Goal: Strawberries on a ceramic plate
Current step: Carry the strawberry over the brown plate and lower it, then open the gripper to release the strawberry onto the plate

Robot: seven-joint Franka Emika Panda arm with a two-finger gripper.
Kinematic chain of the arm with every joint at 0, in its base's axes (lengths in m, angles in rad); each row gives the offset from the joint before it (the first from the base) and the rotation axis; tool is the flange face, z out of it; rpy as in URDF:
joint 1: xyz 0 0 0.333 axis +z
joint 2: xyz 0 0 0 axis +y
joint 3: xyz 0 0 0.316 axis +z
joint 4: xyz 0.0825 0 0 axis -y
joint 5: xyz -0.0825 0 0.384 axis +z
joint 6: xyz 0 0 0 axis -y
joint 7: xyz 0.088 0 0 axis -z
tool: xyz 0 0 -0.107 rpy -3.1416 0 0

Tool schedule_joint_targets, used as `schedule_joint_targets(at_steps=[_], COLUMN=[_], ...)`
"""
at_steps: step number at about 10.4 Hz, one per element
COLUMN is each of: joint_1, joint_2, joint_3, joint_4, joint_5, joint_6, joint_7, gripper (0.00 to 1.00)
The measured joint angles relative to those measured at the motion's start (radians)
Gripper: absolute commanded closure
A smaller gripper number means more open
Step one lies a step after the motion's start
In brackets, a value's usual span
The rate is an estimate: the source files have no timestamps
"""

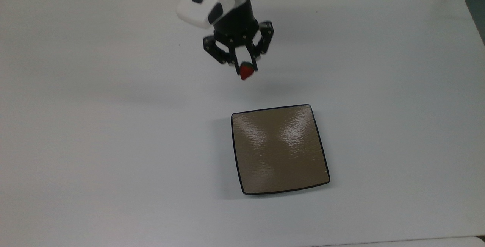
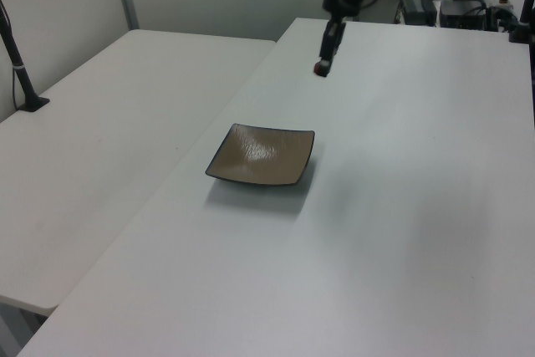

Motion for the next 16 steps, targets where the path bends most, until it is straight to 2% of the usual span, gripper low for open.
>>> schedule_joint_targets(at_steps=[6,9,10,11,13,16], joint_1=[0.093,0.117,0.122,0.128,0.135,0.136], joint_2=[0.189,0.282,0.306,0.327,0.348,0.349], joint_3=[0.002,0.002,0.002,0.002,0.002,0.002], joint_4=[-0.006,-0.005,-0.005,-0.005,-0.004,0.002], joint_5=[0.001,0.001,0.001,0.001,0.001,0.000], joint_6=[0.386,0.539,0.575,0.609,0.632,0.632], joint_7=[0.000,0.000,0.000,0.000,0.000,0.000], gripper=[0.84,0.84,0.80,0.60,0.03,0.00])
